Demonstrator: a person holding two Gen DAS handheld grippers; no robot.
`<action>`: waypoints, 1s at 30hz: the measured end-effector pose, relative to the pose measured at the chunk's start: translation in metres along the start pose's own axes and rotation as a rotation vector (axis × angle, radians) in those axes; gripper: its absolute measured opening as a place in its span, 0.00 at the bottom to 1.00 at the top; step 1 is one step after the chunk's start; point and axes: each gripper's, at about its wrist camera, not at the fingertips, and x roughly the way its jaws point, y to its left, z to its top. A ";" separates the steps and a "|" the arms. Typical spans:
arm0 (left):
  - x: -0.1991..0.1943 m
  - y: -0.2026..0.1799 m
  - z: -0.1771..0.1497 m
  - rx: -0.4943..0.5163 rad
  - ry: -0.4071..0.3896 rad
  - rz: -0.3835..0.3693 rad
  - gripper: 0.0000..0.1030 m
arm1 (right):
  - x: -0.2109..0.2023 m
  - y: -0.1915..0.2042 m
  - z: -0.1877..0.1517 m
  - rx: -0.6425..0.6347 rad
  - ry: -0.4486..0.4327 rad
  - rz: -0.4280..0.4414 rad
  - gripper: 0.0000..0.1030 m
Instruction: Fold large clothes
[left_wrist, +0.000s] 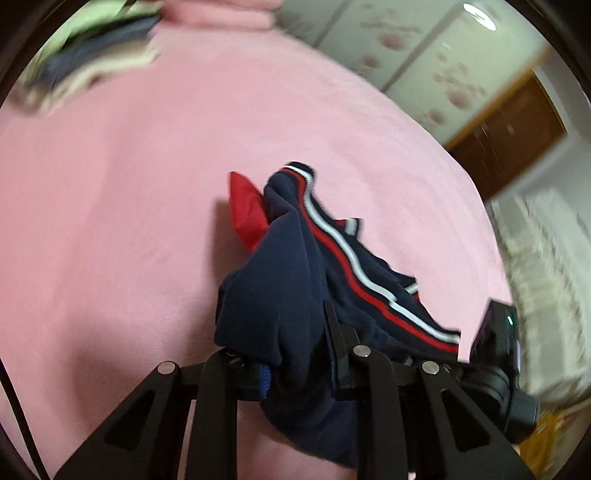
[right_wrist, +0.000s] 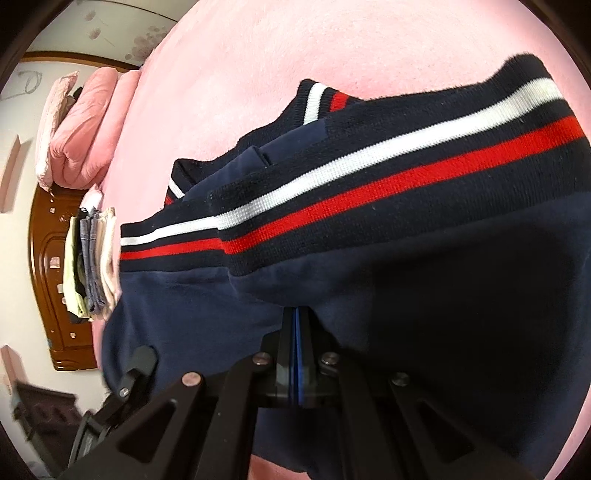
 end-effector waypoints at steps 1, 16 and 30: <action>-0.006 -0.012 -0.003 0.054 -0.016 0.002 0.19 | 0.000 -0.002 0.000 0.002 0.001 0.012 0.00; -0.032 -0.108 -0.070 0.507 -0.011 0.044 0.18 | -0.051 -0.061 0.023 0.068 -0.046 0.256 0.00; -0.024 -0.136 -0.121 0.638 0.262 0.052 0.44 | -0.135 -0.082 0.013 0.042 -0.081 0.349 0.08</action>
